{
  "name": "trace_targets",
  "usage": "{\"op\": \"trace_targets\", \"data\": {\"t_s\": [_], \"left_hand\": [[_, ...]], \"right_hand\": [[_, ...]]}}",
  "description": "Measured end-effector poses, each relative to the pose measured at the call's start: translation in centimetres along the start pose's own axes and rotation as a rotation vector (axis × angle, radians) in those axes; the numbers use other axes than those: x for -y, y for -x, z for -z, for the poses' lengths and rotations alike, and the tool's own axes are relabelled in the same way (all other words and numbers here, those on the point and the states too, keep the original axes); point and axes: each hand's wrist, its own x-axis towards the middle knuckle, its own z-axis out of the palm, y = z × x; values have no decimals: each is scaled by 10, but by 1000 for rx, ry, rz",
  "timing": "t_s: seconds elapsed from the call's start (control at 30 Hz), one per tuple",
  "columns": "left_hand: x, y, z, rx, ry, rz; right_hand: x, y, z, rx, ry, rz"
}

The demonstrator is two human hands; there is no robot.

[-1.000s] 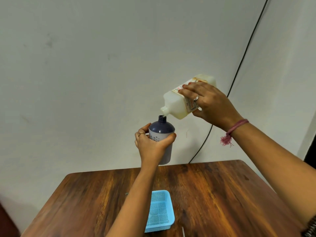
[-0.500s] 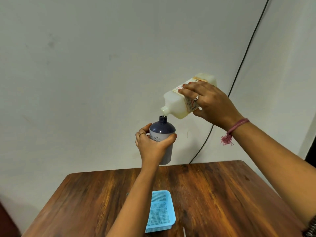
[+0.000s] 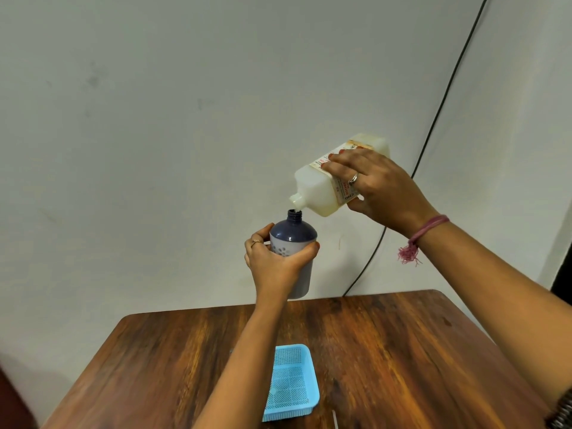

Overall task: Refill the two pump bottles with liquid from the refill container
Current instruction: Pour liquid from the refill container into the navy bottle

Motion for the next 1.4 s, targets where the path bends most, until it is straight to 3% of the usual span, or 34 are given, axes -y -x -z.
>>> {"op": "trace_targets", "data": {"t_s": [0.3, 1.03, 1.4], "left_hand": [[-1, 2, 5, 7, 14, -9], [12, -9, 60, -6, 34, -5], [45, -3, 116, 68, 3, 45]], "right_hand": [[8, 2, 3, 14, -16, -42], [82, 5, -27, 108, -230, -423], [148, 20, -57, 58, -596, -884]]}}
